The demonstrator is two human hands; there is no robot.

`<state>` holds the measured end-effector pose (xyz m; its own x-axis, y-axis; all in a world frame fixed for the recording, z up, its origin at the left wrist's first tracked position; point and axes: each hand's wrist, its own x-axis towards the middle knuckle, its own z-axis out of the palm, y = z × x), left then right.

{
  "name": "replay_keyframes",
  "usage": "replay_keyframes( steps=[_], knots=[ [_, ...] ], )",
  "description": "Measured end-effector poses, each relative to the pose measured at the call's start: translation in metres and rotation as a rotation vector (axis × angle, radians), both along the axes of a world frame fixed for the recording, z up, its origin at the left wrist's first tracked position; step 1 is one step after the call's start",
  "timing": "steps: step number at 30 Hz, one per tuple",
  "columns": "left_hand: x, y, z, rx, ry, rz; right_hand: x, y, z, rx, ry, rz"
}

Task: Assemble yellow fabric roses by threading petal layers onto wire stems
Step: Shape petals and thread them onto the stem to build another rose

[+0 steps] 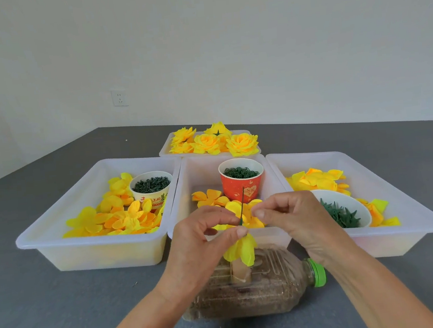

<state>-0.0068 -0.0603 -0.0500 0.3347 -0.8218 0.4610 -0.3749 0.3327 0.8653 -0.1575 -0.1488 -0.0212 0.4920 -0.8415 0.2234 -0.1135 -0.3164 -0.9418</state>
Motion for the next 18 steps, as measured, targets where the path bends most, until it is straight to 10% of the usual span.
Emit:
replay_keyframes(
  steps=[18],
  knots=[
    [0.003, -0.004, 0.0, 0.082, -0.04, -0.015, 0.084, -0.098, -0.026, -0.149, 0.88, -0.086]
  ],
)
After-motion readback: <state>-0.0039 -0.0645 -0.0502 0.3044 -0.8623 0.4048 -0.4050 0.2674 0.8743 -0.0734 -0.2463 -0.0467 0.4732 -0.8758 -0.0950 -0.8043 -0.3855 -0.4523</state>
